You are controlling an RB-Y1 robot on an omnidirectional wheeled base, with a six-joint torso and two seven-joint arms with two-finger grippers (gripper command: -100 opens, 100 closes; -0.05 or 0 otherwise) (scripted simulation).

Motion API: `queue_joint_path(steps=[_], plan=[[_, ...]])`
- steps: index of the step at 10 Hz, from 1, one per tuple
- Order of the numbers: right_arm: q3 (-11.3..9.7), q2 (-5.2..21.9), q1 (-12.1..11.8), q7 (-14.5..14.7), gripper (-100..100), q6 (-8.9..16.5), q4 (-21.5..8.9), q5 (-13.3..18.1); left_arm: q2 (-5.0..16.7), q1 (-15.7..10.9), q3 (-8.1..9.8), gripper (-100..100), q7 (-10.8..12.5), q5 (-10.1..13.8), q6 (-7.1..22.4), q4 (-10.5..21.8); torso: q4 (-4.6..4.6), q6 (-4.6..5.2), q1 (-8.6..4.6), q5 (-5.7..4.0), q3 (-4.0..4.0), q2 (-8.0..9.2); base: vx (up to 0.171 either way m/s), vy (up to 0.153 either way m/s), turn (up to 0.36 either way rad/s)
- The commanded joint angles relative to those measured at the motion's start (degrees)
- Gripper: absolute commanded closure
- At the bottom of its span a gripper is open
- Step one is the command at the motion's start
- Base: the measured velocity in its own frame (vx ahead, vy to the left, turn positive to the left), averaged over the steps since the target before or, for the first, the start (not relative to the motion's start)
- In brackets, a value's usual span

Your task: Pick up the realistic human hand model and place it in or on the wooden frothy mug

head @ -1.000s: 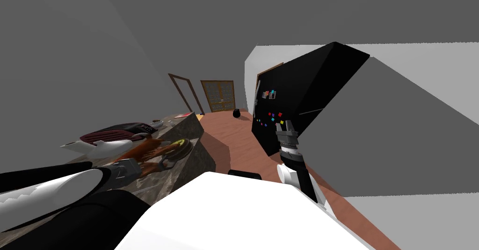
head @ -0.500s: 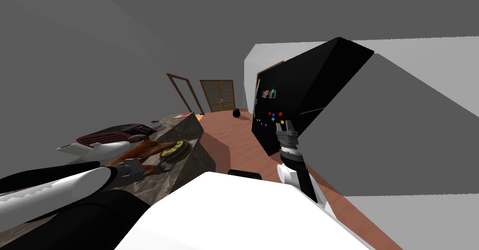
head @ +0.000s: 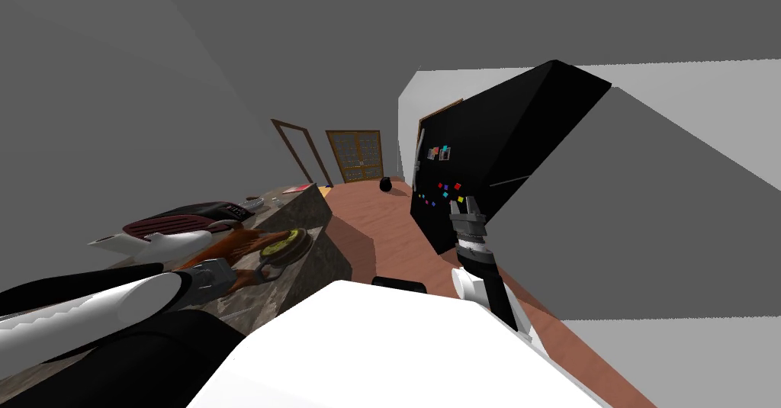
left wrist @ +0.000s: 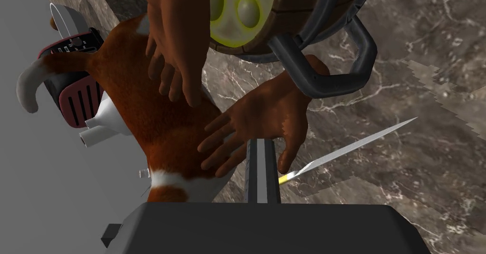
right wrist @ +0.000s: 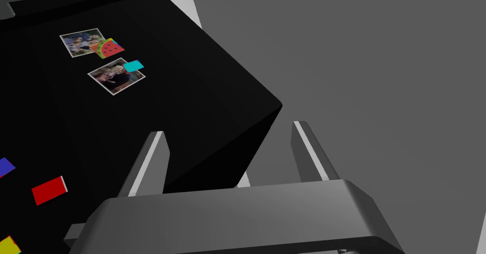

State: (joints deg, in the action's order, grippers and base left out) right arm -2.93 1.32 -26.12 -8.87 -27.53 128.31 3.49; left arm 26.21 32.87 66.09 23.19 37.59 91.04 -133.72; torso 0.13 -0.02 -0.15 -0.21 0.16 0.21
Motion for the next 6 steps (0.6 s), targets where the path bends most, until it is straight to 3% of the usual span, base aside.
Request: queue_joint_path(steps=[1,2,3,6], plan=[[0.0,0.0,0.0,0.0,0,0.0,0.0,0.0,0.0,0.0,0.0,100,0.0,0.0,0.0,0.0,0.0,0.0,0.0,0.0,0.0,0.0,0.0,0.0,0.0],[0.0,0.0,0.0,0.0,0,0.0,0.0,0.0,0.0,0.0,0.0,0,0.0,0.0,0.0,0.0,0.0,0.0,0.0,0.0,0.0,0.0,0.0,0.0,0.0],[0.0,0.0,0.0,0.0,0,0.0,0.0,0.0,1.53,-0.26,0.38,-100,-0.04,0.68,-0.66,-0.08,0.0,0.0,0.0,0.0,0.0,0.0,-0.033,0.108,0.076],[0.02,0.02,0.0,0.0,0,0.0,0.0,0.0,3.4,-0.79,0.6,-100,-0.27,1.27,-1.77,0.18,0.03,0.0,0.73,0.17,0.08,0.13,-0.036,0.188,0.038]])
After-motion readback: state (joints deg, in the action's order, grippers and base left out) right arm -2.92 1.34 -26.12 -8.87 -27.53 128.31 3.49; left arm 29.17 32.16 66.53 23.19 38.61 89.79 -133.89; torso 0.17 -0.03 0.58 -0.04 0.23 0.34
